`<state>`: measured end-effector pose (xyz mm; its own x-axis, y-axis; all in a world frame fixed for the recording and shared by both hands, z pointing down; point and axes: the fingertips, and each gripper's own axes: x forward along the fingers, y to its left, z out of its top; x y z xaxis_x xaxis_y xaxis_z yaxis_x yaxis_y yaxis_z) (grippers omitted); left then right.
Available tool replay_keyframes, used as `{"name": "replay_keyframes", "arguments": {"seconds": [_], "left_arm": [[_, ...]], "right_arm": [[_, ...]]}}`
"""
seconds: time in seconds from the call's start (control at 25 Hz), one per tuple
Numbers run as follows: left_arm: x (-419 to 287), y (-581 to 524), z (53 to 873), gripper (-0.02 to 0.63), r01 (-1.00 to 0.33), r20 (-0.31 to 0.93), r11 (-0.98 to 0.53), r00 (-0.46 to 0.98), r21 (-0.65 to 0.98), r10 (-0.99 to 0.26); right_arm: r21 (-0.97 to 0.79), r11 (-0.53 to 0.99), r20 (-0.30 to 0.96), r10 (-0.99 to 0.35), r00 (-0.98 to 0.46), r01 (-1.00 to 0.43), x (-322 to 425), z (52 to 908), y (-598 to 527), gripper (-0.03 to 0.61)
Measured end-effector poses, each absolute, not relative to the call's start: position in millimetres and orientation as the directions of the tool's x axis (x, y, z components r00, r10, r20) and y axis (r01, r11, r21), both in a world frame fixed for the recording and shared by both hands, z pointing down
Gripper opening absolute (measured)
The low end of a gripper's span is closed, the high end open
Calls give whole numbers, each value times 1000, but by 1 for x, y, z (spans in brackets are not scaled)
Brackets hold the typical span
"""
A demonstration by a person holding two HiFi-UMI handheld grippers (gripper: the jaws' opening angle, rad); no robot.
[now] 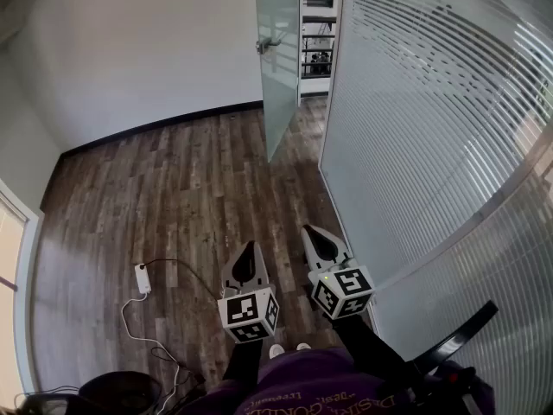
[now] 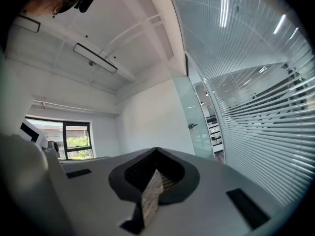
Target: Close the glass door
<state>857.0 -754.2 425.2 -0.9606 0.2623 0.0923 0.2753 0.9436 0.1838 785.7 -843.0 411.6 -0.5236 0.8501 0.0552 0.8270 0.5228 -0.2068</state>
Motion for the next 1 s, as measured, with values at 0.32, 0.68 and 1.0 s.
{"name": "replay_keyframes", "arguments": {"seconds": [0.32,0.68,1.0], "left_arm": [[861,-749,421,2,276,95,943,-960,184,263],[874,-741,434,2,295,113,937,-954,188,278],[887,-719,438,2,299,128,934,-952,194,278]], "right_arm": [[-206,518,51,853,-520,830,791,405,-837,-3],[-218,519,74,853,-516,826,800,418,-829,-3],[-206,529,86,848,-523,823,808,416,-810,-3]]}}
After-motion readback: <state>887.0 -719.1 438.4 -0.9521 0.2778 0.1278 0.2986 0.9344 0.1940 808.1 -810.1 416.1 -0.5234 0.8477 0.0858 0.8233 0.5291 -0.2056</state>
